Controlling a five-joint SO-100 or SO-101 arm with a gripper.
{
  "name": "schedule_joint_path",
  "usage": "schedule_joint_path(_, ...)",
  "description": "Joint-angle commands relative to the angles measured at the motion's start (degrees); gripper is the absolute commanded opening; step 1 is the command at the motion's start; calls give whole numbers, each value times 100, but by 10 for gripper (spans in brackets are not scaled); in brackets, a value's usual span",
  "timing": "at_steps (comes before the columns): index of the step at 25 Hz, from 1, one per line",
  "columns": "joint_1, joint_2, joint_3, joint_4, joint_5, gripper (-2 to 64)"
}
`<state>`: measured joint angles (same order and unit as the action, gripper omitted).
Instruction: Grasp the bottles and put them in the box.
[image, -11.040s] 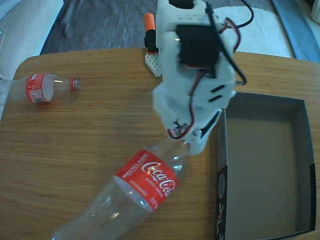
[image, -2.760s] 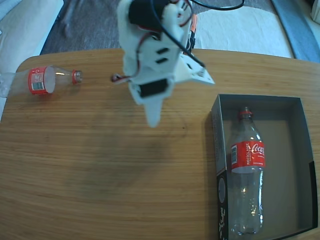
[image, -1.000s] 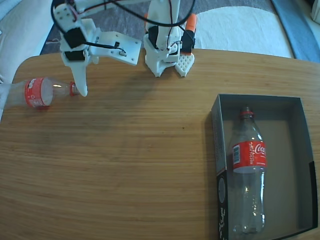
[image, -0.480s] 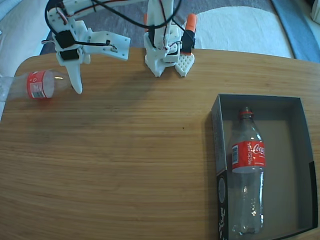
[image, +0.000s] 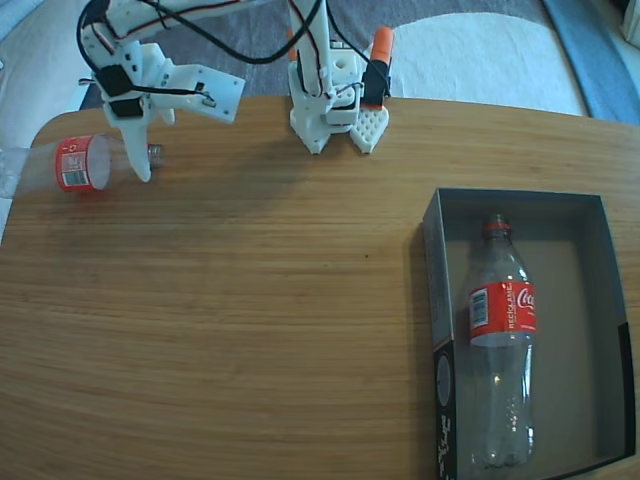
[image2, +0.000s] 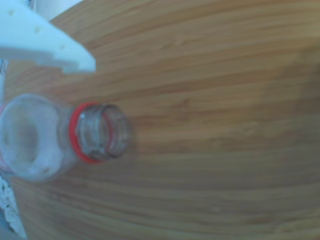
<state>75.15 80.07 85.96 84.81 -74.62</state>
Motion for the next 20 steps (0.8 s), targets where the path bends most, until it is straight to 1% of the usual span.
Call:
schedule_joint_path(1, 79, -158, -475, -26, -18, 484)
schedule_joint_path(9, 114, -984, -1266, -26, -18, 478)
schedule_joint_path(16, 88, -1415, -1652, -26, -18, 477)
schedule_joint_path(20, 44, -1485, -1696, -26, -18, 477)
